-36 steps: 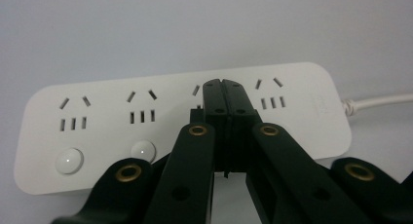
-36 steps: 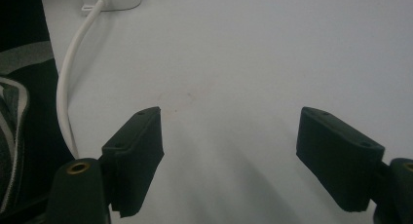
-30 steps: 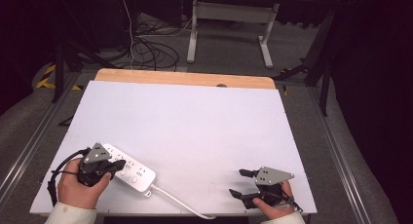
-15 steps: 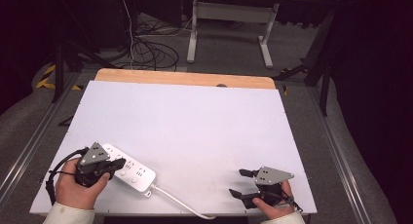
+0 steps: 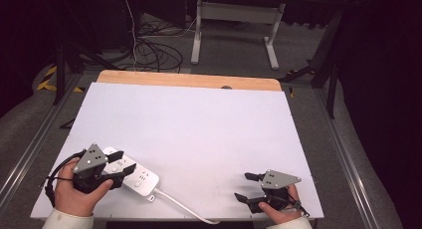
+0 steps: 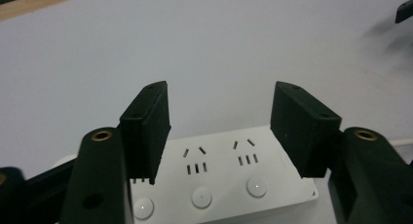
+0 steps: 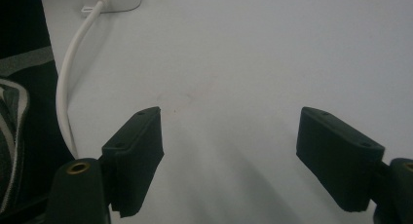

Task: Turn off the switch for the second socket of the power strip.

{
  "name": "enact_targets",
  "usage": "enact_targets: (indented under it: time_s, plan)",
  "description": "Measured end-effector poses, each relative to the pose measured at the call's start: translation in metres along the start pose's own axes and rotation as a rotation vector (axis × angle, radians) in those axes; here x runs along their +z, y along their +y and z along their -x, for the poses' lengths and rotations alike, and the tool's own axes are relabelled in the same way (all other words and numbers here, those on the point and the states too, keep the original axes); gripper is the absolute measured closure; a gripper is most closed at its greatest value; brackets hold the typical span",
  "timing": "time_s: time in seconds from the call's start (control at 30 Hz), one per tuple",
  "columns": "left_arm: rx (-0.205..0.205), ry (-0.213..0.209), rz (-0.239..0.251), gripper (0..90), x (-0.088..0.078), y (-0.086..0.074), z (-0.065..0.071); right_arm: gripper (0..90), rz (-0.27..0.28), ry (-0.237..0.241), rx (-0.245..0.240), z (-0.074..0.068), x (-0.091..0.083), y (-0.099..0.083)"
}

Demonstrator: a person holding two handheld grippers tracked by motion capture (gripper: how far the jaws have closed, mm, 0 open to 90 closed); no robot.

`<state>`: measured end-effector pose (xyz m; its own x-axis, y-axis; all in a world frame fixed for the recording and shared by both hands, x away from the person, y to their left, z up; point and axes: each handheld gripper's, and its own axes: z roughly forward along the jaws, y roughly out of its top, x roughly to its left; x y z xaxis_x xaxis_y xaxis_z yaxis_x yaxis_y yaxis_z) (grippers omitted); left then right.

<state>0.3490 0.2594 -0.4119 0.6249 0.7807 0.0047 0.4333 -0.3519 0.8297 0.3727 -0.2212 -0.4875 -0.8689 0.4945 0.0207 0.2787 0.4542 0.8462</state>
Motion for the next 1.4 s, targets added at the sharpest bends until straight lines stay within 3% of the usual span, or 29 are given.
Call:
enact_targets:
  time_s: [0.27, 0.37, 0.63, 0.83, 1.07, 1.13, 1.4]
  plan:
    - [-0.028, -0.001, 0.078, 25.7, -0.003, -0.002, -0.002, 25.7, -0.003, 0.001, 0.000, 0.000, 0.000, 0.000]
    - [-0.056, -0.001, 0.140, 24.4, -0.006, -0.007, -0.003, 25.7, 0.000, 0.001, 0.000, 0.000, 0.000, 0.000]
    - [-0.019, -0.021, 0.230, 18.1, -0.014, -0.023, -0.010, 25.6, 0.004, -0.001, 0.000, 0.000, -0.001, 0.000]
    - [-0.029, -0.032, 0.247, 17.2, -0.022, -0.042, -0.017, 25.5, 0.008, -0.001, 0.001, 0.000, -0.002, 0.000]
    - [-0.039, -0.038, 0.229, 15.8, -0.027, -0.059, -0.023, 25.5, 0.007, -0.001, -0.002, 0.000, -0.001, 0.000]
    - [-0.032, -0.035, 0.216, 15.7, -0.028, -0.063, -0.024, 25.5, 0.007, -0.001, -0.002, 0.000, -0.001, 0.000]
    - [-0.090, 0.002, 0.158, 16.8, -0.026, -0.076, -0.027, 25.5, 0.005, -0.003, -0.002, 0.000, -0.002, 0.000]
